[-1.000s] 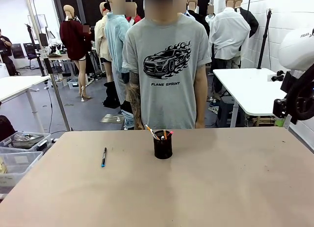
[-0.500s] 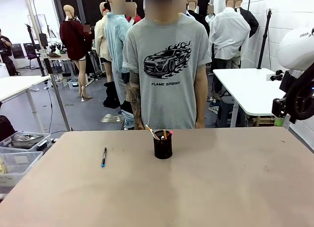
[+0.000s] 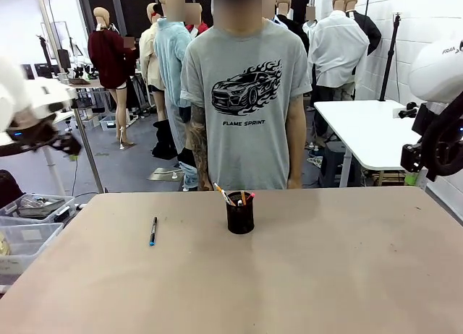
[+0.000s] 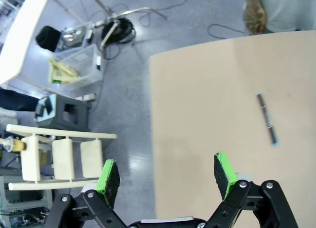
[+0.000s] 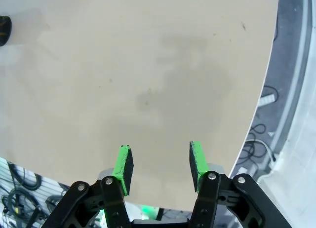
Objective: Place the pens into the pen holder.
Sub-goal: Pick up a writing instrument from the table and place it into the Pen holder.
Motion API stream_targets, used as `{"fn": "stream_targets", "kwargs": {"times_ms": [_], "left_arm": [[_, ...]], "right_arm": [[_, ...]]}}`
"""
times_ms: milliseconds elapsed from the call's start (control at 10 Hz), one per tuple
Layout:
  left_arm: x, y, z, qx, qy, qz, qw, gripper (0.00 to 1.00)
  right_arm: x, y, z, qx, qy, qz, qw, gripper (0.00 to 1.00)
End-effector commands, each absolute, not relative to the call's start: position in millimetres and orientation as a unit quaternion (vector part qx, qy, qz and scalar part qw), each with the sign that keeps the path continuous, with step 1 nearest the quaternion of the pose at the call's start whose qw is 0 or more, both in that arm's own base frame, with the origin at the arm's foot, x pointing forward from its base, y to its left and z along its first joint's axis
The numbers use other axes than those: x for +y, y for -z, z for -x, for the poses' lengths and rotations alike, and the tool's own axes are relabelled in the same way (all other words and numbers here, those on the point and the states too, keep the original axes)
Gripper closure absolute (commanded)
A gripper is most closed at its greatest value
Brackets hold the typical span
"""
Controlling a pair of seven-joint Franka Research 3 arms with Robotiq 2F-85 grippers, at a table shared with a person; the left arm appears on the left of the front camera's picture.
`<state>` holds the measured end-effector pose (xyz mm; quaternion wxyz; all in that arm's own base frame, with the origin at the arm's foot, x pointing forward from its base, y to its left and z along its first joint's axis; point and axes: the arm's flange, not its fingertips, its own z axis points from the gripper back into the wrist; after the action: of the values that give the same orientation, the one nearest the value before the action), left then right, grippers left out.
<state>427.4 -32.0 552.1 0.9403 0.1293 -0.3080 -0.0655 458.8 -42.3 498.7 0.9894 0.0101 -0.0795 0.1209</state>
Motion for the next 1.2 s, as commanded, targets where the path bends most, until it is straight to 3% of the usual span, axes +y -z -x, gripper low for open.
{"fn": "stream_targets", "kwargs": {"times_ms": [0, 300, 400, 700, 900, 1100], "left_arm": [[-59.6, -551.4, -480.6, -0.266, 0.035, -0.11, 0.957, 0.0], [-109.2, -514.9, -512.3, -0.218, -0.026, -0.038, 0.975, 0.0], [-89.7, -527.1, -493.7, -0.256, 0.035, -0.083, 0.963, 0.0], [-89.7, -527.1, -493.7, -0.256, 0.035, -0.083, 0.963, 0.0], [-95.3, -512.4, -502.4, -0.239, 0.001, -0.022, 0.971, 0.0], [-110.1, -480.5, -544.8, -0.161, -0.005, 0.048, 0.986, 0.0]], "right_arm": [[-42.9, -497.2, -459.2, -0.085, -0.123, -0.004, 0.989, 0.41], [-42.9, -497.2, -459.2, -0.085, -0.123, -0.004, 0.989, 0.41], [-42.9, -497.2, -459.2, -0.085, -0.123, -0.004, 0.989, 0.41], [-42.9, -497.2, -459.2, -0.085, -0.123, -0.004, 0.989, 0.41], [-42.9, -497.2, -459.2, -0.085, -0.123, -0.004, 0.989, 0.41], [-42.9, -497.2, -459.2, -0.085, -0.123, -0.004, 0.989, 0.41]]}}
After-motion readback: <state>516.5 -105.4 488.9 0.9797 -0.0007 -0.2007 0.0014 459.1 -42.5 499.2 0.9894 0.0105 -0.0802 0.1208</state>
